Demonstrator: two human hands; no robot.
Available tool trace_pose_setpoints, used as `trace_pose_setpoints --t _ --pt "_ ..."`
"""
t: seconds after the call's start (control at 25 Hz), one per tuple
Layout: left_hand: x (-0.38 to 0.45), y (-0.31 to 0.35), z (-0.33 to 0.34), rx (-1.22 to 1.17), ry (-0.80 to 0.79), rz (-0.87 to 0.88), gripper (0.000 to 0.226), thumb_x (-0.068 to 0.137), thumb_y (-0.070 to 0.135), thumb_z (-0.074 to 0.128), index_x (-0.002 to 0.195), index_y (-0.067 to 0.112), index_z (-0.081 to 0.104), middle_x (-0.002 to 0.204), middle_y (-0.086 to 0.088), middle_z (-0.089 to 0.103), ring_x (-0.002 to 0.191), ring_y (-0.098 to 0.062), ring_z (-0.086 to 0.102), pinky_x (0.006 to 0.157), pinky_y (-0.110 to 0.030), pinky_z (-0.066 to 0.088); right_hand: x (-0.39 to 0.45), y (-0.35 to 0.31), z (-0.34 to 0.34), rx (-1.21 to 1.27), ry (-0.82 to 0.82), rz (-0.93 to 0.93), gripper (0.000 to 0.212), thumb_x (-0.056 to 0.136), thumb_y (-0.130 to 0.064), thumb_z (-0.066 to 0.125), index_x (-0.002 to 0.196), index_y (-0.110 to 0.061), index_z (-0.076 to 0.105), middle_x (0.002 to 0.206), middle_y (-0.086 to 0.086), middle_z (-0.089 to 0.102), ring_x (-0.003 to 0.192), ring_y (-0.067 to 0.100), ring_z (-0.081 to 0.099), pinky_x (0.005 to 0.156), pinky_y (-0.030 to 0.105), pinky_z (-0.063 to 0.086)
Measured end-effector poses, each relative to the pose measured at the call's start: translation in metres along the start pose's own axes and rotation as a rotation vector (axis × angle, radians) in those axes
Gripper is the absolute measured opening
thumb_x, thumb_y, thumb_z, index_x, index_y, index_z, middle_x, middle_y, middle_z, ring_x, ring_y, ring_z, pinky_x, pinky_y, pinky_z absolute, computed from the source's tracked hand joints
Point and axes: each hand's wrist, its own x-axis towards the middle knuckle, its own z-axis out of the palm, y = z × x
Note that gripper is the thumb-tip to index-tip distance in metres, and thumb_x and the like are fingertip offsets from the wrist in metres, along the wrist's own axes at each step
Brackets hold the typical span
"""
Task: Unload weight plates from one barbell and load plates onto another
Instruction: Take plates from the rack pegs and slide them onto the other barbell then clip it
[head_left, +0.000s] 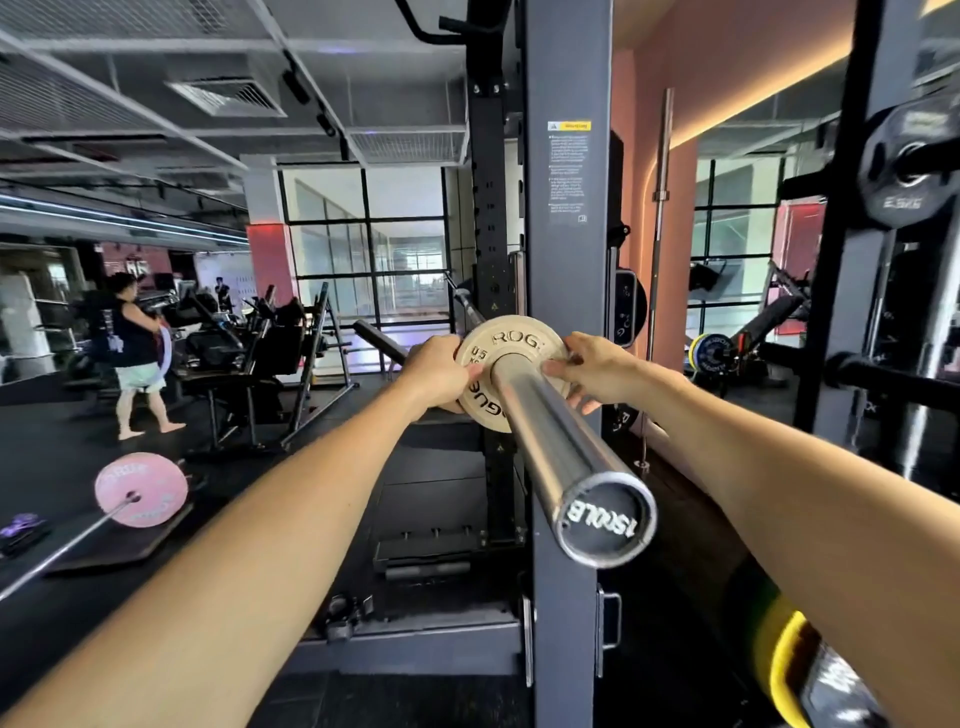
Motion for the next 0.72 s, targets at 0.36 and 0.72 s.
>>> trace_pose_setpoints --t 0.36,0.72 --pt "-0.132 0.047 -0.031 -0.091 -0.033 -0.029 0.006 0.095 0.020 0.061 0.100 0.018 0.061 0.101 -0.008 0.068 0.084 -0.025 0.071 0.068 -0.040 0.062 -0.124 -0.016 -0.015 -0.037 -0.054 -0.076 0.031 0.096 -0.033 0.056 0.107 -0.005 0.047 0.100 0.023 0.066 0.080 0.035 0.071 0.070 0.043 0.061" --pt "-0.234 0.089 -0.057 -0.113 -0.069 -0.041 0.011 0.095 0.016 0.061 0.106 0.014 0.057 0.107 -0.009 0.067 0.084 -0.023 0.072 0.062 -0.031 0.061 -0.218 -0.031 -0.031 -0.048 -0.103 -0.129 0.028 0.094 -0.032 0.058 0.111 -0.011 0.051 0.101 0.014 0.070 0.064 0.022 0.071 0.065 0.036 0.059"
